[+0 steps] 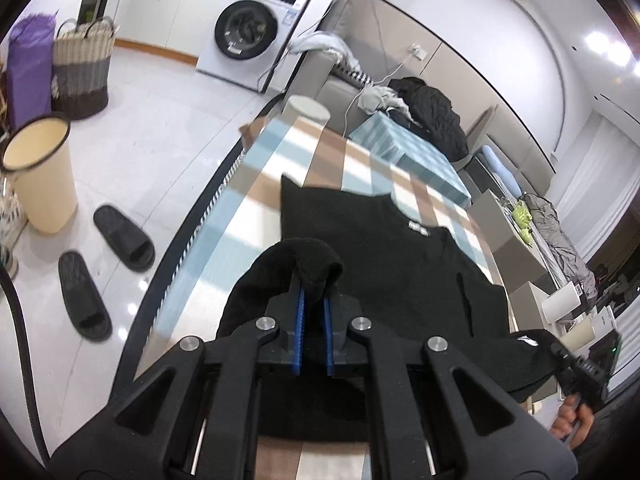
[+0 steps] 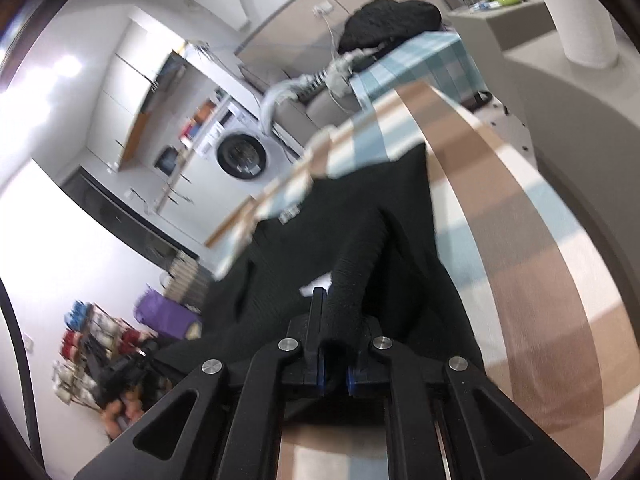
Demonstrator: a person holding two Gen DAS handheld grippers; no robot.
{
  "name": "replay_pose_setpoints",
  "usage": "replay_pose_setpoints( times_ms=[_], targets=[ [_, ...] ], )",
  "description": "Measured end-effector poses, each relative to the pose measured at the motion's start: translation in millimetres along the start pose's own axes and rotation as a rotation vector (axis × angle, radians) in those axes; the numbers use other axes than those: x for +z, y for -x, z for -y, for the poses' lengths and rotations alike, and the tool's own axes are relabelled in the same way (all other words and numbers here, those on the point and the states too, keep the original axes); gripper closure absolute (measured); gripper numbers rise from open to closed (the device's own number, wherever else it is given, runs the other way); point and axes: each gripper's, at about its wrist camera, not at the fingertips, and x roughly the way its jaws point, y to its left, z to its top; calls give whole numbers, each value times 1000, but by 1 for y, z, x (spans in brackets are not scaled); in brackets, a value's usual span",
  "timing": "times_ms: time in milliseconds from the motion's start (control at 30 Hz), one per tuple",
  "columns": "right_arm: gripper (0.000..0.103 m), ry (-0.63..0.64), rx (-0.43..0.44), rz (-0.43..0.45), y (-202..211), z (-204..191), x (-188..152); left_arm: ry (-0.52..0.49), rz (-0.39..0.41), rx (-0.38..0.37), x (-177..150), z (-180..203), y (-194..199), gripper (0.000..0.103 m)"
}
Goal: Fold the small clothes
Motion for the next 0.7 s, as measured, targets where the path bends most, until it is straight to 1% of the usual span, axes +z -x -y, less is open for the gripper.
replay_pose_setpoints(
  times_ms=[133,267,333,433,500,533,567,633,667,700],
  targets=[
    [96,-45,35,68,-3,-5,35,-38,27,-20,31,13,-14,98],
    [96,-86,22,96,-27,-5,75,-59,31,-6,66,19,-44,98],
    [96,-118,3,97,-48,0,96,-68,29,-10,83,22,-61,98],
    [96,-173,-13,106,-76,9,119,-61,-7,-15,107,24,-96,97],
    [95,-192,-73,113,-95,13,132,-49,-35,8,116,24,-119,93],
    [91,-201,-116,114,-104,16,137,-49,-62,29,120,25,-131,84],
    [87,-208,-139,110,-110,19,140,-49,-78,48,122,25,-141,76],
    [59,-210,-160,100,-118,23,144,-42,-84,66,123,26,-152,48],
    [55,-206,-170,109,-118,24,144,-31,-79,65,123,24,-155,41],
    [54,-192,-187,125,-115,24,144,-28,-78,61,123,22,-158,33]
  ],
)
